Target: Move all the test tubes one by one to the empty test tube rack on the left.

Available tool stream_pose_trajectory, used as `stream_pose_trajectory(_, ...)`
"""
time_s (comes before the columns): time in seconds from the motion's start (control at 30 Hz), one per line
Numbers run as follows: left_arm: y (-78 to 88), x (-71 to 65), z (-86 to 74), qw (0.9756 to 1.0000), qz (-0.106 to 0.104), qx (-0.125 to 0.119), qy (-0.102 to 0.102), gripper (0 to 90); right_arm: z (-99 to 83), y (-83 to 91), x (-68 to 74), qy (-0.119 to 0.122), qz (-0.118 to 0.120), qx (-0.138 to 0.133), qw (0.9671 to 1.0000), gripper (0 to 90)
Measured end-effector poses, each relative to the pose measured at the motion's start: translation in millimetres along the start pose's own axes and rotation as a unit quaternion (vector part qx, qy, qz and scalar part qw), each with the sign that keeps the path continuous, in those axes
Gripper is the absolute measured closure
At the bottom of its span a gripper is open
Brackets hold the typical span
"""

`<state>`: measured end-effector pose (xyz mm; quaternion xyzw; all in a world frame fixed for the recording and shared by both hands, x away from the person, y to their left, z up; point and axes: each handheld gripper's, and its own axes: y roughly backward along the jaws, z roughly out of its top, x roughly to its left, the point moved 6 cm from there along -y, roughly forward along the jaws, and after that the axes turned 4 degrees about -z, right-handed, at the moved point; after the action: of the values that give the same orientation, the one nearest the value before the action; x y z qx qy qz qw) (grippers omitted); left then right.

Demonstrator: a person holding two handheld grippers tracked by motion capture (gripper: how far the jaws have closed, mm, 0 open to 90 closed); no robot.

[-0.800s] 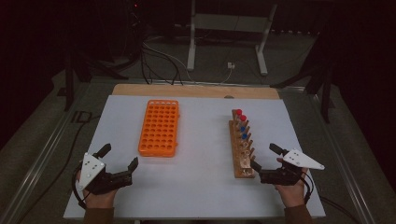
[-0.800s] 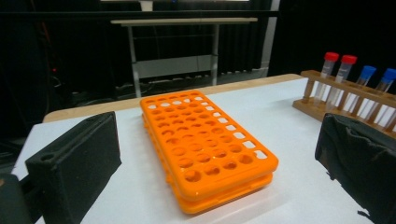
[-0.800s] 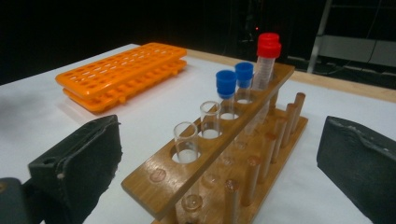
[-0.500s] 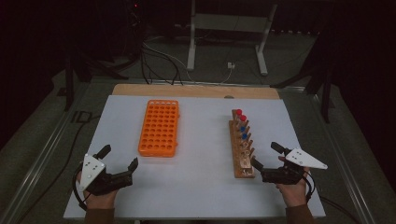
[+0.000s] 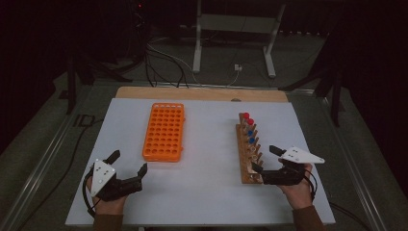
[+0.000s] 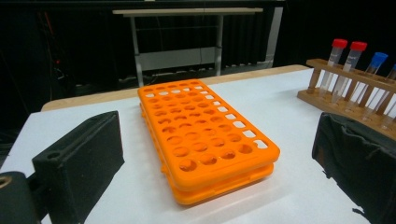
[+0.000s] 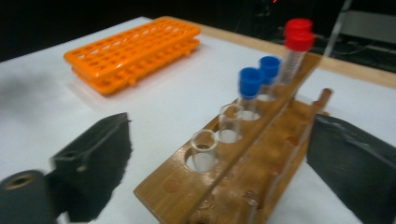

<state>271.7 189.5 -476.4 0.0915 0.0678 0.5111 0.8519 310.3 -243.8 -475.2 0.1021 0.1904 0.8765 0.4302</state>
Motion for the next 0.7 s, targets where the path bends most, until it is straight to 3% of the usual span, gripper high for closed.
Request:
stream_pose_trajectory(0.2, -2.3, -2.0, -1.7, 1.0, -0.003, 0.004, -0.001, 2.8, -4.9, -12.1, 3.4, 0.005, -0.014, 0.025, 0.9996, 51.0)
stream_pose_trajectory(0.33, -3.1, -2.8, -1.8, 1.0, -0.005, 0.004, 0.0, 2.8, -8.7, -14.5, 5.2, 0.014, -0.009, 0.035, 0.9993, 66.5)
stream_pose_trajectory(0.47, -3.3, -3.7, -2.2, 1.0, -0.006, 0.005, -0.001, 2.8, -9.6, -16.4, 6.4, 0.026, -0.014, 0.036, 0.9989, 75.4)
stream_pose_trajectory(0.7, -3.5, -5.4, -1.5, 0.9999, -0.01, 0.005, -0.002, 3.2, -9.5, -18.7, 8.8, 0.031, -0.016, 0.039, 0.9986, 75.9)
